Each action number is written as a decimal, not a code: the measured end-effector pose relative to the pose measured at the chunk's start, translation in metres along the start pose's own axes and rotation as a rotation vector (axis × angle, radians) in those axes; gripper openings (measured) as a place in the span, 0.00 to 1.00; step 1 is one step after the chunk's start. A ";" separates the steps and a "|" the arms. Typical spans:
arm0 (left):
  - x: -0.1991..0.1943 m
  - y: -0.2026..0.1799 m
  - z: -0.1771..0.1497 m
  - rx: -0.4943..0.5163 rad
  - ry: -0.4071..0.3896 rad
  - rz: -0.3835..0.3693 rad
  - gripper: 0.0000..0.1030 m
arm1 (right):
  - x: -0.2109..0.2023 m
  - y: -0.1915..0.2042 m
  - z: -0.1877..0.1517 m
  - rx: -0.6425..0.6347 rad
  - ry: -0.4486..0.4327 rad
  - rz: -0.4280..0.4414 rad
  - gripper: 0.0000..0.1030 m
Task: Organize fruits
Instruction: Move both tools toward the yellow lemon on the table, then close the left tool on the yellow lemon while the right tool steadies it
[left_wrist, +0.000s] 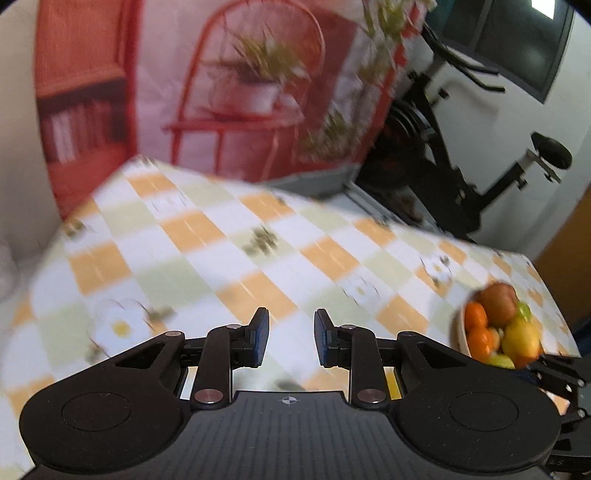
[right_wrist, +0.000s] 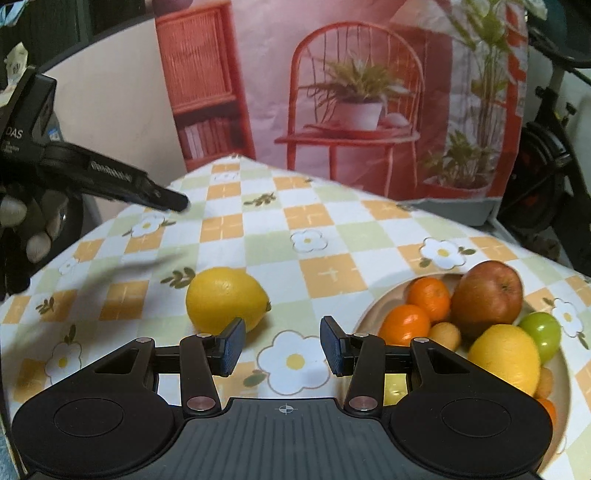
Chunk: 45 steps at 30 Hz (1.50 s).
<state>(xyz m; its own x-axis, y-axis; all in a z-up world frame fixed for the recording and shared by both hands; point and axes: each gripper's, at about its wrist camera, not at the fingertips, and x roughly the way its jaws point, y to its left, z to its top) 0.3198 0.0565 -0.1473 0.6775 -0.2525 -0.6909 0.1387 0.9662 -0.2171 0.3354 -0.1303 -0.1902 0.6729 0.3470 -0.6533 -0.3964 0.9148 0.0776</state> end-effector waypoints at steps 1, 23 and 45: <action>0.005 -0.001 -0.006 0.001 0.020 -0.015 0.27 | 0.002 0.001 0.000 -0.007 0.008 0.001 0.41; 0.047 -0.004 -0.027 -0.174 0.167 -0.242 0.25 | 0.032 0.017 -0.003 -0.060 0.099 0.076 0.43; 0.043 -0.043 -0.030 -0.068 0.231 -0.423 0.27 | 0.033 0.027 -0.015 -0.063 0.093 0.122 0.50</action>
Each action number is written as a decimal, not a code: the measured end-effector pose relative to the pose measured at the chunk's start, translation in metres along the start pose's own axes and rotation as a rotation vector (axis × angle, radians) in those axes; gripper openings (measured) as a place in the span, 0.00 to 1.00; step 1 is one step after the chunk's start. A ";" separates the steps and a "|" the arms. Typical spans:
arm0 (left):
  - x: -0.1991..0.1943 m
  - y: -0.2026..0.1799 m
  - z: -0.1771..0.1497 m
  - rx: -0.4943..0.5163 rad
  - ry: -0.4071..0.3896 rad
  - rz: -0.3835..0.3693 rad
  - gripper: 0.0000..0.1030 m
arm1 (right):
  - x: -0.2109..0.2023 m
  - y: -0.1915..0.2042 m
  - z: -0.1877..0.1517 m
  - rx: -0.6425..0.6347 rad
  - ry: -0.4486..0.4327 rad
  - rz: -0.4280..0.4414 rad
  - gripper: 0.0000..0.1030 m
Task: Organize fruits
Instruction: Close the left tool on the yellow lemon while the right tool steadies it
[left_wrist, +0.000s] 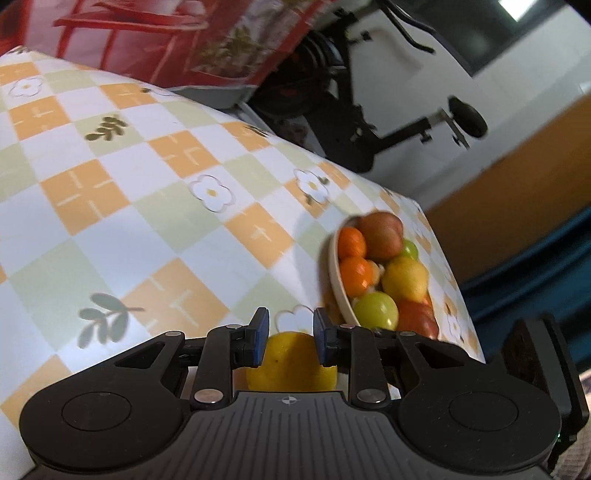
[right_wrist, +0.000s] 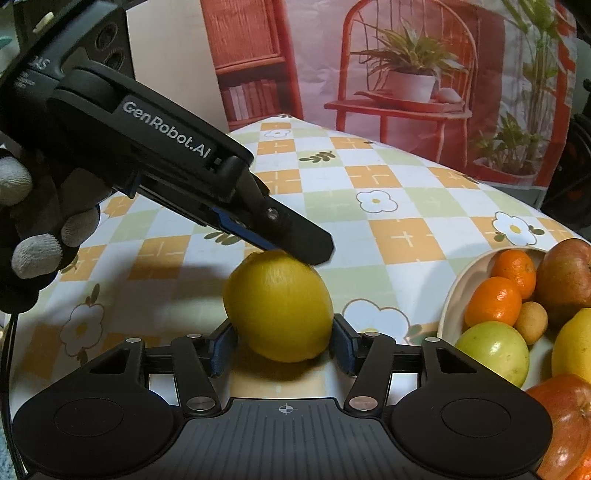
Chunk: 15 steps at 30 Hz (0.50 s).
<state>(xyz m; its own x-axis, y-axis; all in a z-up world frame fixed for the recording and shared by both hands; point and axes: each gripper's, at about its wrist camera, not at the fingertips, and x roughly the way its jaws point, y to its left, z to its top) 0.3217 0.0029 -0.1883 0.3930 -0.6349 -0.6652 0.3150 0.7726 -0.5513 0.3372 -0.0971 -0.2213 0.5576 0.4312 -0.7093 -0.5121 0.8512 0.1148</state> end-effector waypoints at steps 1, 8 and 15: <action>0.000 -0.002 -0.001 0.009 0.003 0.006 0.27 | -0.001 0.000 -0.001 -0.001 -0.001 0.003 0.50; -0.006 0.004 -0.006 -0.027 0.001 0.015 0.27 | -0.005 0.003 -0.006 -0.015 0.001 0.004 0.50; -0.016 0.008 -0.009 -0.050 -0.006 0.001 0.27 | -0.008 0.004 -0.009 -0.021 -0.002 0.004 0.50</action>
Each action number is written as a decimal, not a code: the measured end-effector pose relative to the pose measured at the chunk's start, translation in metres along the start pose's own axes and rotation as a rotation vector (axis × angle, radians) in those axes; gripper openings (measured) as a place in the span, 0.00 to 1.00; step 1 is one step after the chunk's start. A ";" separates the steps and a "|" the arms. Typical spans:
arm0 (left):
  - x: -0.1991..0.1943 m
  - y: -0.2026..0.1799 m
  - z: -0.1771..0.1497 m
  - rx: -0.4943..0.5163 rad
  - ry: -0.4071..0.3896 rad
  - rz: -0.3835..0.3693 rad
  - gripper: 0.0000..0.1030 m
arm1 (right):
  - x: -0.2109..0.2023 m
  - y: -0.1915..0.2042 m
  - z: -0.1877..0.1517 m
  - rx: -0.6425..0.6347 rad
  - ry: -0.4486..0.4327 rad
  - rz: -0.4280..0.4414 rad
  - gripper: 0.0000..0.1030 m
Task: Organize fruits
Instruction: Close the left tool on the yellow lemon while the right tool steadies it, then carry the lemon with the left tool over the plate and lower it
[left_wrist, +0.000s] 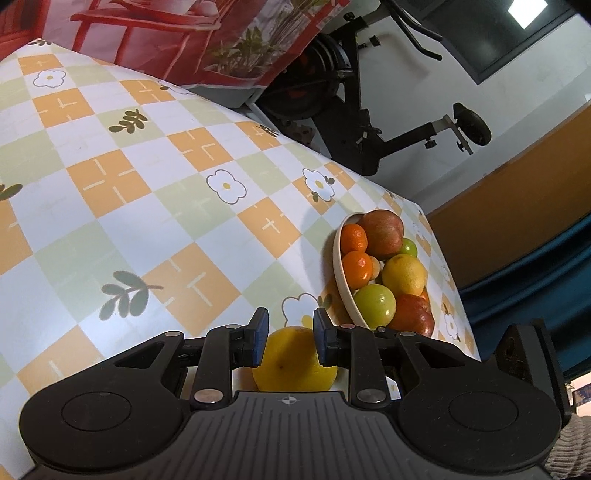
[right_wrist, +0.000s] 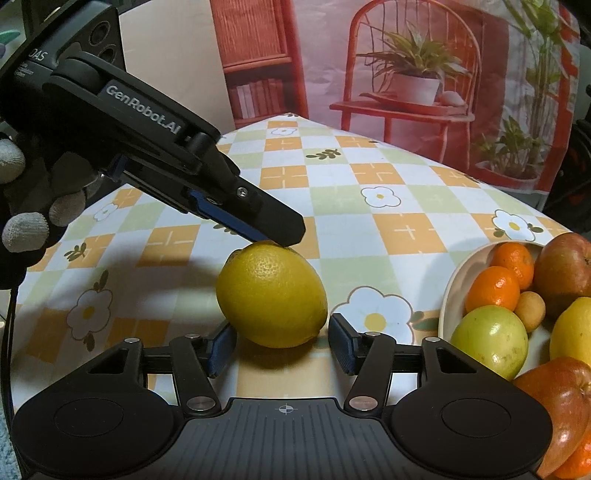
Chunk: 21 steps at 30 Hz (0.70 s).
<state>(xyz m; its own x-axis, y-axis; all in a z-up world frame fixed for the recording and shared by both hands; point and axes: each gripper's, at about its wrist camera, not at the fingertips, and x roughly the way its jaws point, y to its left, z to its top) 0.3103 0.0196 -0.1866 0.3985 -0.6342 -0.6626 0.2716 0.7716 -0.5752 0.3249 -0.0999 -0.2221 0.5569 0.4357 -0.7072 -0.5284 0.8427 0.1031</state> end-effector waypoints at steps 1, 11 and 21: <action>-0.001 0.000 0.000 -0.001 0.001 -0.005 0.27 | -0.001 0.000 -0.001 0.001 -0.001 0.001 0.49; -0.004 -0.002 -0.006 0.001 -0.001 -0.013 0.31 | -0.004 -0.001 -0.004 0.033 -0.016 0.009 0.47; -0.001 -0.027 -0.010 0.071 -0.021 0.009 0.31 | -0.022 -0.010 -0.013 0.100 -0.057 0.011 0.47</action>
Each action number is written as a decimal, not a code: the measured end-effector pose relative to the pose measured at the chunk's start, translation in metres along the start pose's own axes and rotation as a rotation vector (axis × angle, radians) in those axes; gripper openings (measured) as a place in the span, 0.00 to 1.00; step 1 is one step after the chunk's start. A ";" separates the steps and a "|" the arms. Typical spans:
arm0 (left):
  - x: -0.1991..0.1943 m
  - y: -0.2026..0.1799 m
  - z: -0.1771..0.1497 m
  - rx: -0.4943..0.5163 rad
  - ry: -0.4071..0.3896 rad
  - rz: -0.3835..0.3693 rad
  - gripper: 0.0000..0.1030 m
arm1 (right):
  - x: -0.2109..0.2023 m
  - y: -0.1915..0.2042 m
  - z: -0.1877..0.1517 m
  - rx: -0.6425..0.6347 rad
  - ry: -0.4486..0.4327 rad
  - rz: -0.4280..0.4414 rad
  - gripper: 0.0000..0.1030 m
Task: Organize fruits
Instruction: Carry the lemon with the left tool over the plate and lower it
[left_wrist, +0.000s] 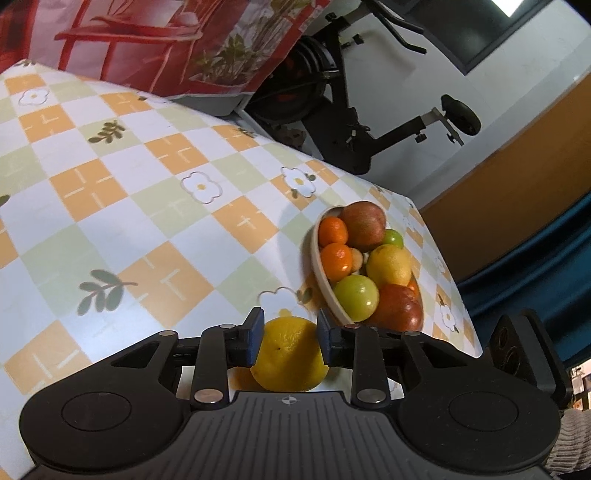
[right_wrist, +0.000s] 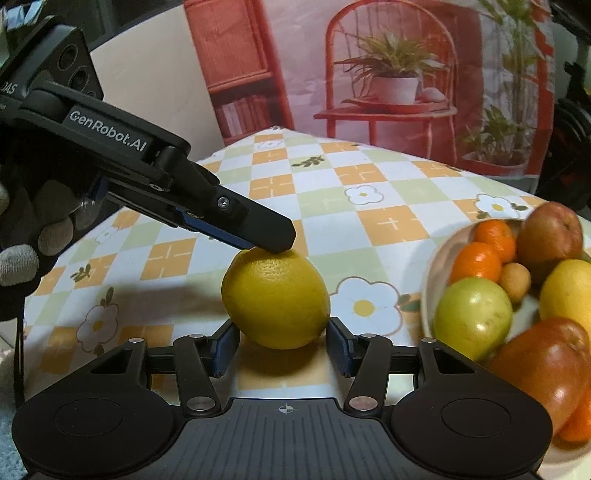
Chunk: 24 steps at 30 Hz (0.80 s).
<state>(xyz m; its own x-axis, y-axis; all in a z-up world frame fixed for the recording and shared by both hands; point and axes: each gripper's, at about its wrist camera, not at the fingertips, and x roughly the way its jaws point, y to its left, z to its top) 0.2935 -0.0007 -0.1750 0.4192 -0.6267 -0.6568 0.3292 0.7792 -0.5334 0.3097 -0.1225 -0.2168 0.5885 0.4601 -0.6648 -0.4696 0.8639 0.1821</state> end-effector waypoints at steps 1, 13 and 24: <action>0.000 -0.004 0.001 0.005 -0.003 -0.003 0.31 | -0.005 -0.002 0.000 0.007 -0.012 -0.002 0.47; 0.005 -0.065 0.028 0.093 -0.061 -0.017 0.32 | -0.058 -0.033 0.009 0.063 -0.150 -0.051 0.47; 0.049 -0.102 0.051 0.147 -0.014 -0.037 0.32 | -0.082 -0.076 0.002 0.135 -0.186 -0.130 0.47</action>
<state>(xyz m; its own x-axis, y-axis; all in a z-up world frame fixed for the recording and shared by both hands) 0.3234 -0.1103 -0.1258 0.4161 -0.6556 -0.6301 0.4646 0.7490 -0.4724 0.2983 -0.2252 -0.1743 0.7546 0.3628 -0.5468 -0.2976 0.9319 0.2075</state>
